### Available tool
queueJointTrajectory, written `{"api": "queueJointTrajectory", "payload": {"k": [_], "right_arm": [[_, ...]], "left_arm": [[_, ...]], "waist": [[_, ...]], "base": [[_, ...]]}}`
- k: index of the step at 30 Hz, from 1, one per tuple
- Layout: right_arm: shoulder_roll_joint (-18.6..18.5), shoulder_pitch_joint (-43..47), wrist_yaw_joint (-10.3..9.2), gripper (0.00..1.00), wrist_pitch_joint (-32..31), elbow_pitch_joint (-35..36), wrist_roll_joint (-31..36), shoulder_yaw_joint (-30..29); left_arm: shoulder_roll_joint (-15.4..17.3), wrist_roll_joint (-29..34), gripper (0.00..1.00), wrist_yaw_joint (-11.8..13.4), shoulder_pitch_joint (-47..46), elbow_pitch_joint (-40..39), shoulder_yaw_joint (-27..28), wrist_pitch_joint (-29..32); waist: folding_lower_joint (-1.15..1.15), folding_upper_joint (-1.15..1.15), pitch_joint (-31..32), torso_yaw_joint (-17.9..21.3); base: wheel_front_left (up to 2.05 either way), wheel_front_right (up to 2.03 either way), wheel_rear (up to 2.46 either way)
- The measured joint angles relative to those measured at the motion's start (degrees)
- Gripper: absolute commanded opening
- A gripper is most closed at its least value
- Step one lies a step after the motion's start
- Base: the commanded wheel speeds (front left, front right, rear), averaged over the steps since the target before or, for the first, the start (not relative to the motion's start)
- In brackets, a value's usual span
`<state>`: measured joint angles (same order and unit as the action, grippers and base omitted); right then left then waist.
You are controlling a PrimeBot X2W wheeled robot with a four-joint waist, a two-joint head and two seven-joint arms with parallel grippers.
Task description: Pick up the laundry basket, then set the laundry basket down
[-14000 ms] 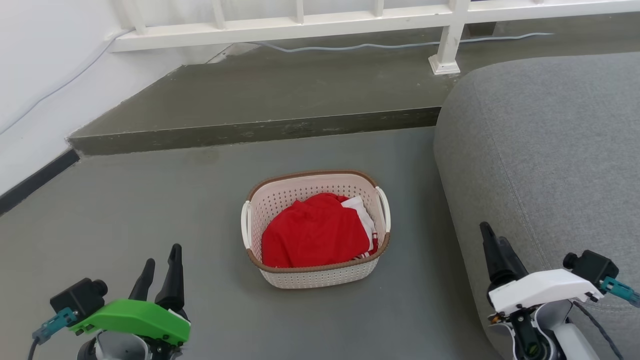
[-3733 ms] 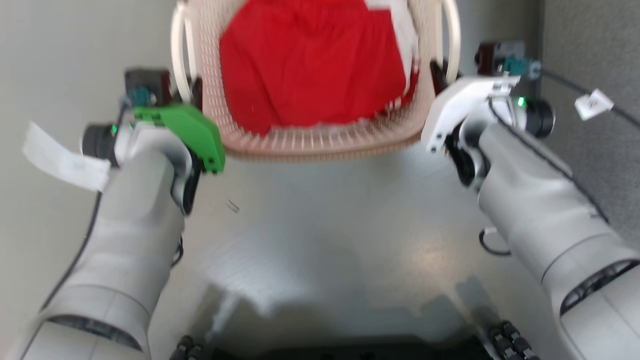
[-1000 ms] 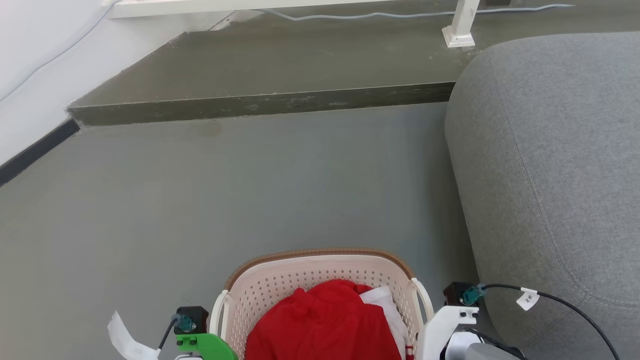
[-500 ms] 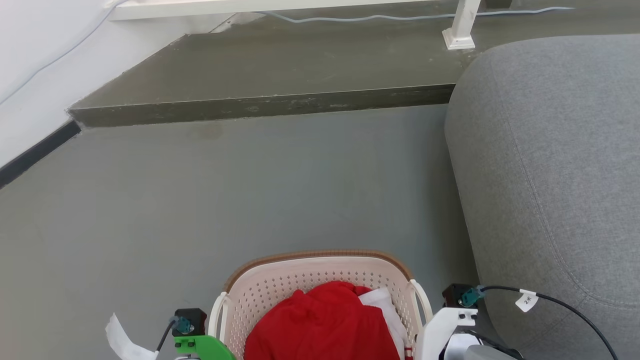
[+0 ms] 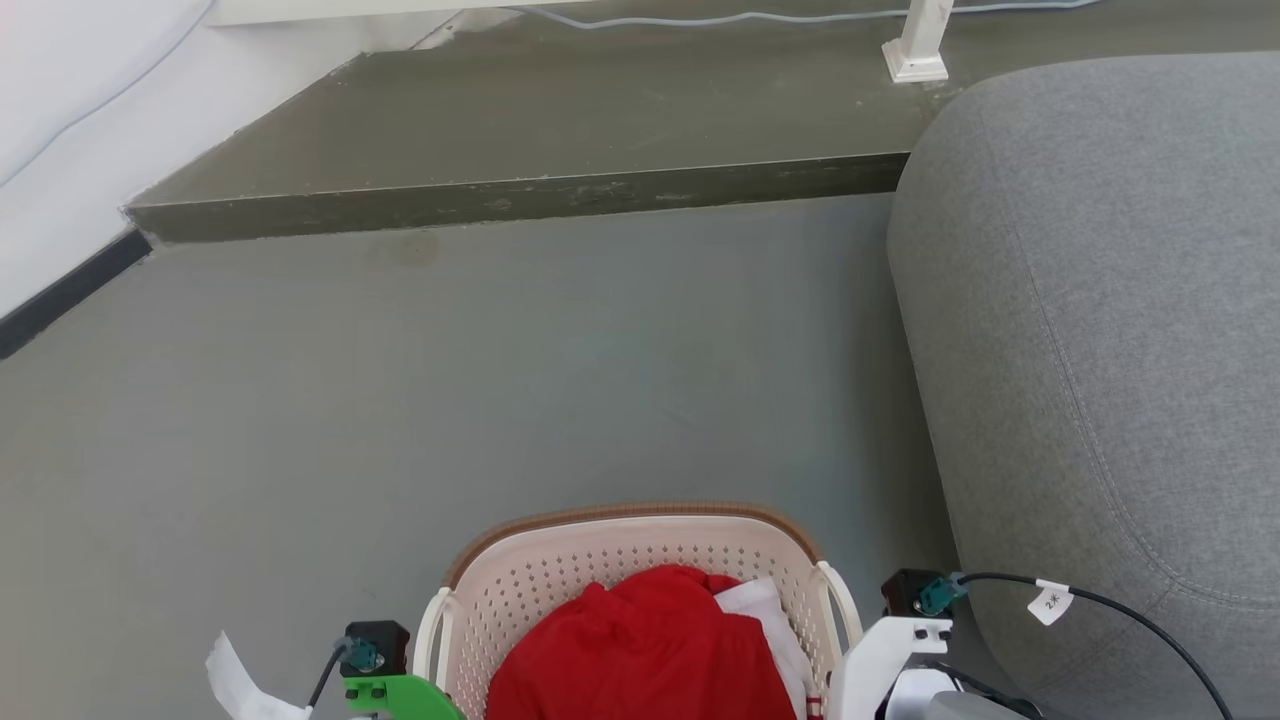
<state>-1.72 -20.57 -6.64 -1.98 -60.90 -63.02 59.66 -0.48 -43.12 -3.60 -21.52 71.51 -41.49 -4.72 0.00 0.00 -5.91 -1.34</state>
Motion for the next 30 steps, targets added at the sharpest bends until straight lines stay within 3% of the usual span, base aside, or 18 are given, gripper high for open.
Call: {"api": "queueJointTrajectory", "payload": {"k": [30], "right_arm": [[-0.2,-3.7,-0.48,0.00,2.8,0.3,-1.1,2.3]], "left_arm": [[0.3,-1.3,0.00,-0.2,-2.6,0.0,-1.0,-2.1]], "waist": [[0.00,0.00,-3.4,0.2]], "base": [[0.00,0.00,0.00]]}}
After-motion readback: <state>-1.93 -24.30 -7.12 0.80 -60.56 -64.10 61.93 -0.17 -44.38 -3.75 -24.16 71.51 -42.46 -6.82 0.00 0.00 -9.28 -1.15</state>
